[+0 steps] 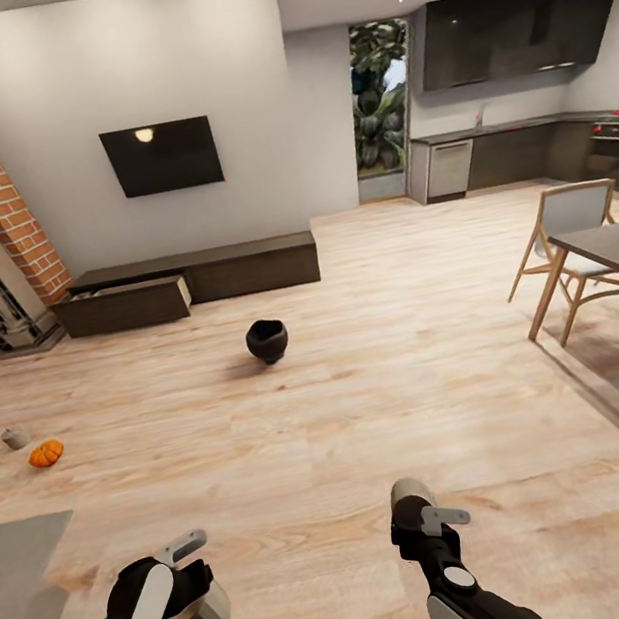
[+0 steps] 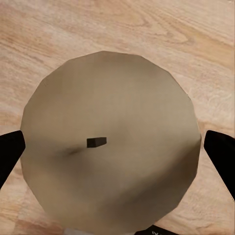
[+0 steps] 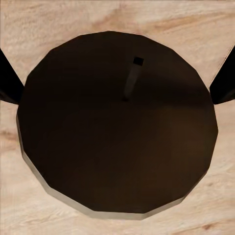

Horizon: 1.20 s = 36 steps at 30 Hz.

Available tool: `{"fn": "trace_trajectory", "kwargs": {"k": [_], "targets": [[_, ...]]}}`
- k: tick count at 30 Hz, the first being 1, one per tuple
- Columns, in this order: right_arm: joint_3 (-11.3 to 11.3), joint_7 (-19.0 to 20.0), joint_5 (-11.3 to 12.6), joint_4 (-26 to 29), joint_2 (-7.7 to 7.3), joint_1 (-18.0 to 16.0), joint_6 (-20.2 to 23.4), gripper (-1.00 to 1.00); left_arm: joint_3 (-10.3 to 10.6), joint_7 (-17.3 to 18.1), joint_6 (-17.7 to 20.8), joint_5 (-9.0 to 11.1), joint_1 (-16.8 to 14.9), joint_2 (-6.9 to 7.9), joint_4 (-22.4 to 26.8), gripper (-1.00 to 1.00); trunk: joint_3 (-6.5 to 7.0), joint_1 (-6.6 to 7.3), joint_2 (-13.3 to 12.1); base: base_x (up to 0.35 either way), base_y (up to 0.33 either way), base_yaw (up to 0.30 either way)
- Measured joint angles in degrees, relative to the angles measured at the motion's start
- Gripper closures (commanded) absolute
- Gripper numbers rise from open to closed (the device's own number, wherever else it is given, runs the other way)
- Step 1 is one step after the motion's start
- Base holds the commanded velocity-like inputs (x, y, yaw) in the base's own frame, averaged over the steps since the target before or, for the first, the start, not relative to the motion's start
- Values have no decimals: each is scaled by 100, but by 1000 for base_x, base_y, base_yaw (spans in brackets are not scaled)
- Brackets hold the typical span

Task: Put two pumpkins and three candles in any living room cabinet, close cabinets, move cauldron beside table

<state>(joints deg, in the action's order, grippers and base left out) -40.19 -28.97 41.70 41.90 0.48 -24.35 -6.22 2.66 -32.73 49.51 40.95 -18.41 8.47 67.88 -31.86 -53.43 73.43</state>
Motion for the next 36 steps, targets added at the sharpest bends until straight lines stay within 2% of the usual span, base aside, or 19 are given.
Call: {"fn": "trace_trajectory", "kwargs": {"k": [5,14,36], "targets": [[1,0,5,0,-2,0,3,100,0,0,5,-11,0,0,1,100,10,0,0,283,0,201],[1,8,13,0,-1,1,9,100,0,-1,1,0,0,0,-2,100,7,0,0,290,0,13],[-8,9,13,0,0,0,24,100,0,-6,4,-4,0,0,-7,100,-157,0,0,291,41,124]]}}
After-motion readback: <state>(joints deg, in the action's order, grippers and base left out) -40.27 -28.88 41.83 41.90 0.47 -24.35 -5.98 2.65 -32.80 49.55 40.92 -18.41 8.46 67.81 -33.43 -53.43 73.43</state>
